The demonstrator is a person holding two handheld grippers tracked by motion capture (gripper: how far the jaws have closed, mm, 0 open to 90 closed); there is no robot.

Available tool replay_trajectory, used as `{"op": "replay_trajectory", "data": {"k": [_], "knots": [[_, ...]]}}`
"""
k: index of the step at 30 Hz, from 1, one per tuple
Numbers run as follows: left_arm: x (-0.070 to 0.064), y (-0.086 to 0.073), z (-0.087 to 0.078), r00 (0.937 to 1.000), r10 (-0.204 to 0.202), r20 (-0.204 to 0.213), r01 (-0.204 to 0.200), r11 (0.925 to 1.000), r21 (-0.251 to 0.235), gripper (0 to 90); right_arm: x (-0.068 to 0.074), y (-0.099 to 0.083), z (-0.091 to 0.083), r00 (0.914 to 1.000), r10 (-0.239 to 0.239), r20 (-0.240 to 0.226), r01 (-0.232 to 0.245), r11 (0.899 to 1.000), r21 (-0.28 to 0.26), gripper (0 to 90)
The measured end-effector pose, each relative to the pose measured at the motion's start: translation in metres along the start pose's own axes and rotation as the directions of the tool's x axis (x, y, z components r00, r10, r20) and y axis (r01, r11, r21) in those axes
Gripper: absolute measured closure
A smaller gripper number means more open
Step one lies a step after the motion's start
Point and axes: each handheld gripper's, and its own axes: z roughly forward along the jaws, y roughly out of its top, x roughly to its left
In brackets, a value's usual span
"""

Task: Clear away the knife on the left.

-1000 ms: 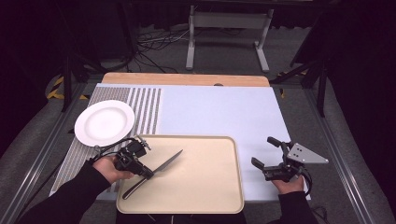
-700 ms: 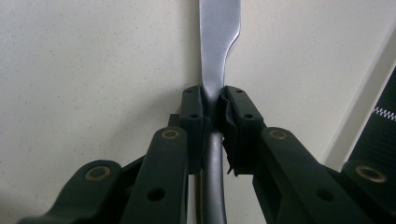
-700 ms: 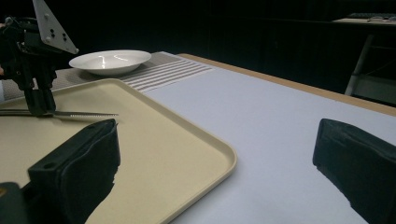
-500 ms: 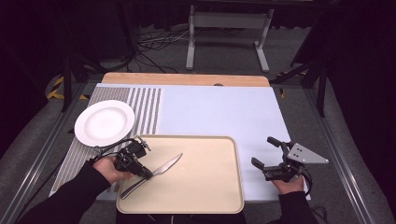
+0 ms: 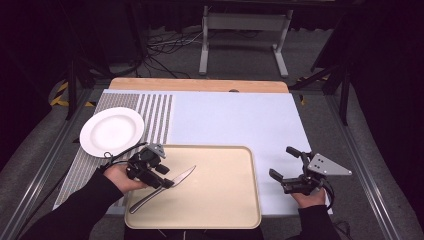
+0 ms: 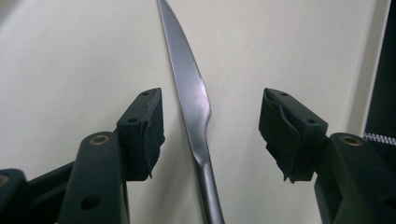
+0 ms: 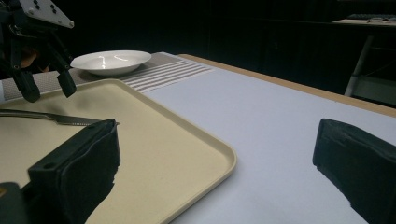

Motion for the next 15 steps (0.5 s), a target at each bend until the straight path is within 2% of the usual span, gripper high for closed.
{"op": "replay_trajectory", "data": {"k": [3,6,9,11,12,14,15], "knots": [[-0.002,0.007,0.002,0.9988,0.049,-0.003,-0.049,0.9988,-0.006,50.3,0.0,0.0,0.0,1.0,0.001,0.001,-0.001,1.0,0.002,1.4],[-0.005,0.014,0.005,0.995,0.099,-0.015,-0.099,0.995,-0.01,57.3,0.0,0.0,0.0,1.0,0.0,0.001,0.0,1.0,0.002,1.4],[-0.007,0.019,0.01,0.9924,0.121,-0.025,-0.121,0.9926,-0.006,67.3,0.0,0.0,0.0,1.0,0.002,0.001,-0.002,1.0,0.002,1.4],[-0.008,0.022,0.013,0.9912,0.13,-0.026,-0.13,0.9915,0.004,78.3,-0.001,0.0,0.0,1.0,0.002,0.0,-0.002,1.0,0.001,1.4],[-0.009,0.024,0.015,0.9902,0.137,-0.026,-0.137,0.9906,0.01,78.3,-0.001,0.0,0.0,1.0,0.002,0.0,-0.002,1.0,0.001,1.4],[-0.01,0.027,0.019,0.9903,0.137,-0.023,-0.137,0.9904,0.017,89.9,-0.001,-0.001,-0.001,1.0,0.002,0.003,-0.002,1.0,0.001,1.4],[-0.011,0.029,0.022,0.9906,0.135,-0.022,-0.135,0.9907,0.017,90.0,-0.001,-0.001,-0.001,1.0,0.003,0.003,-0.003,1.0,0.001,1.4]]}}
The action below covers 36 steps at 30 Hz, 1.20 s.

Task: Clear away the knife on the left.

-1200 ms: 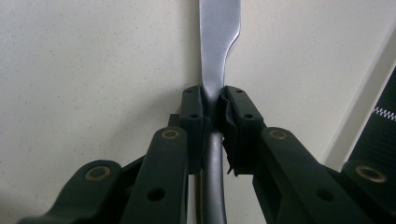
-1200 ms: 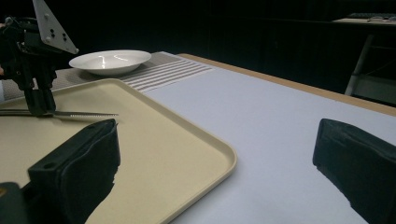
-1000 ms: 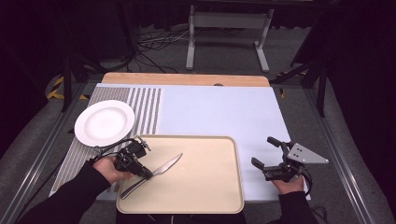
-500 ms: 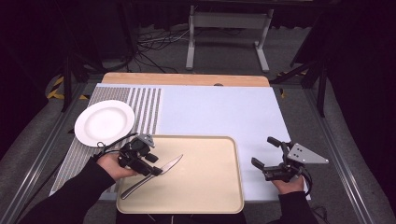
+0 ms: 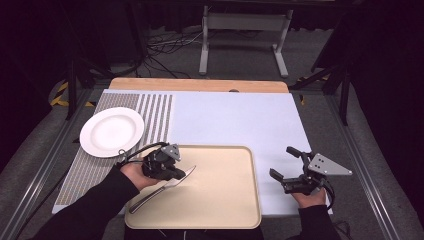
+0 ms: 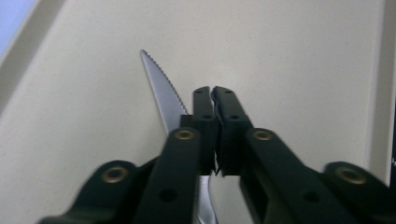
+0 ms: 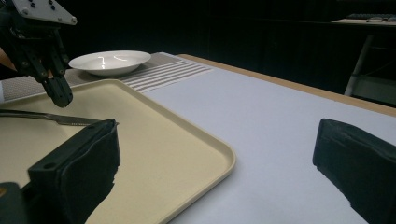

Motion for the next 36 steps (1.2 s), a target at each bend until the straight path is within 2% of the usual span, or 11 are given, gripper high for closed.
{"op": "replay_trajectory", "data": {"k": [6,8,9,14,21,25,32,36], "knots": [[0.0,0.003,0.013,0.9999,0.003,0.013,-0.004,0.9998,0.018,90.0,0.0,0.0,0.0,1.0,0.001,-0.001,-0.001,1.0,-0.001,1.4],[0.0,0.004,0.017,0.9999,-0.003,0.012,0.003,0.9997,0.023,90.0,0.0,0.0,0.0,1.0,0.0,-0.001,0.0,1.0,-0.001,1.4],[0.001,0.005,0.019,0.9997,-0.01,0.024,0.009,0.9996,0.027,90.0,0.0,0.0,0.0,1.0,0.001,-0.001,-0.001,1.0,-0.001,1.4],[0.0,0.006,0.024,0.9997,-0.023,0.006,0.023,0.9988,0.044,90.0,0.0,0.0,0.0,1.0,0.001,-0.003,-0.001,1.0,0.002,1.4],[0.0,0.007,0.031,0.9999,-0.014,0.006,0.013,0.9984,0.054,90.0,0.0,0.0,0.0,1.0,0.001,-0.003,-0.001,1.0,0.002,1.4],[0.0,0.006,0.034,0.9999,-0.01,0.002,0.01,0.9976,0.069,90.0,-0.001,0.0,0.0,1.0,0.001,-0.003,-0.001,1.0,0.002,1.4],[0.003,0.004,0.033,0.9999,-0.01,-0.014,0.011,0.9977,0.067,90.0,-0.001,-0.001,0.0,1.0,-0.002,-0.002,0.002,1.0,0.002,1.4],[0.006,0.001,0.03,0.9992,-0.019,-0.035,0.021,0.9973,0.071,90.0,-0.001,-0.001,0.0,1.0,-0.001,-0.001,0.001,1.0,0.003,1.4]]}}
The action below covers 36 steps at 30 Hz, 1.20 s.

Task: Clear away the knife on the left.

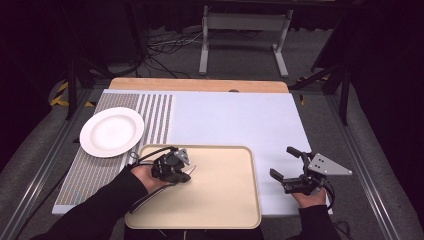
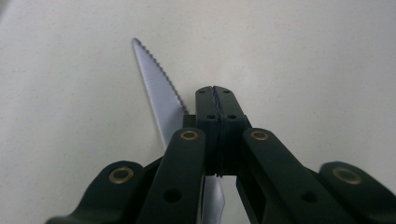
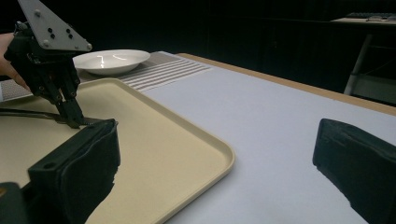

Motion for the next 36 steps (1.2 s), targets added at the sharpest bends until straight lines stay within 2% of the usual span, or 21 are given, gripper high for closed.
{"op": "replay_trajectory", "data": {"k": [5,13,18,36], "knots": [[0.004,-0.002,-0.003,0.9996,-0.003,-0.027,0.003,1.0,0.009,90.0,0.0,0.0,0.0,1.0,-0.002,0.0,0.002,1.0,0.001,1.4],[0.01,-0.007,-0.006,0.9994,-0.026,-0.021,0.026,0.9996,0.005,90.0,0.0,0.0,0.0,1.0,0.0,-0.001,0.0,1.0,0.005,1.4],[0.014,-0.01,-0.009,0.9988,-0.027,-0.041,0.027,0.9996,0.011,90.0,0.0,0.0,0.0,1.0,0.0,-0.001,0.0,1.0,0.004,1.4],[0.031,-0.03,-0.022,0.9935,-0.08,-0.082,0.081,0.9967,0.006,90.0,0.001,0.0,0.001,1.0,0.002,0.0,-0.002,1.0,0.009,1.4]]}}
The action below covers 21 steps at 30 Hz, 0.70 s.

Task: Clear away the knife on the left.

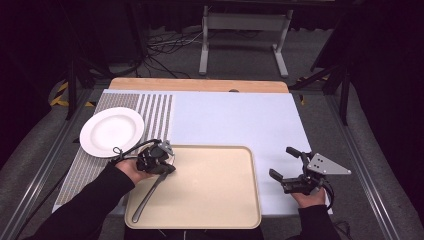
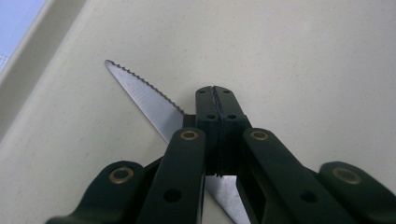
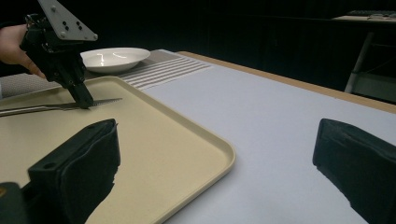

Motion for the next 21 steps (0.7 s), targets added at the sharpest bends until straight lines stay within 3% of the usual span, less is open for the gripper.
{"op": "replay_trajectory", "data": {"k": [21], "knots": [[0.015,-0.02,-0.011,0.9983,-0.043,-0.039,0.043,0.9991,-0.002,90.0,0.0,0.0,0.001,1.0,0.001,0.001,-0.001,1.0,0.002,1.6]]}}
